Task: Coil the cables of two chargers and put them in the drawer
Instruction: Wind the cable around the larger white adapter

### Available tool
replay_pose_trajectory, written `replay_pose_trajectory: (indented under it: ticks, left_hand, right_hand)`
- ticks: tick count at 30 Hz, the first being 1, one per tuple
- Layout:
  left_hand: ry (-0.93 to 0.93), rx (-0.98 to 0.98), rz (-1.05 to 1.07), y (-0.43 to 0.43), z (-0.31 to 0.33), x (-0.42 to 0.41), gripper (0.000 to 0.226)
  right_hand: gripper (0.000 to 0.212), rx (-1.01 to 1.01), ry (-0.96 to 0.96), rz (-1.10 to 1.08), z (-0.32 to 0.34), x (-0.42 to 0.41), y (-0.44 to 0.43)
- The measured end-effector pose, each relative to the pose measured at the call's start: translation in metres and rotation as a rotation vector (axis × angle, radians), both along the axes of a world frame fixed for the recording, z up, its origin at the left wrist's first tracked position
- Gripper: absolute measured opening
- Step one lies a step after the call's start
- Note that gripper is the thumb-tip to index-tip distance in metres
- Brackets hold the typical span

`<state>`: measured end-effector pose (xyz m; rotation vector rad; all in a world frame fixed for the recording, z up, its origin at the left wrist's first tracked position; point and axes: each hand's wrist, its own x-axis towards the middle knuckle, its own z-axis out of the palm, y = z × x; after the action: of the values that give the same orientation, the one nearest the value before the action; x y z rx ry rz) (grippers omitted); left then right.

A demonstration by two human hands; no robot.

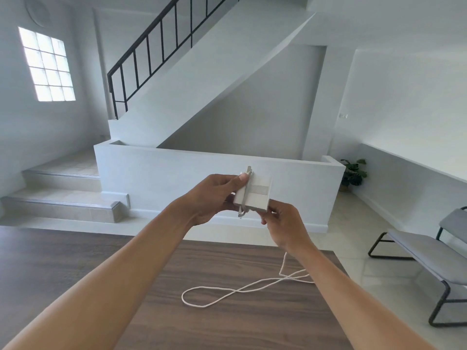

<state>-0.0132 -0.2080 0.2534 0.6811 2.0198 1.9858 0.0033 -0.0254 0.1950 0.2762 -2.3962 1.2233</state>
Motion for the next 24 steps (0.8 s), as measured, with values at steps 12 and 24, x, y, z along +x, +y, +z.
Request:
replay_pose_trajectory:
  ticks: [12, 24]
  left_hand:
    - [0.143, -0.436, -0.052, -0.029, -0.017, -0.001, 0.044]
    - [0.211, -0.446, 0.041, -0.038, -0.027, -0.011, 0.042]
  right_hand:
    - [0.026, 0.224, -0.462, 0.323, 0.06, -0.007, 0.006]
    - [0.043, 0.156, -0.404, 0.199, 0.066, -0.014, -0.023]
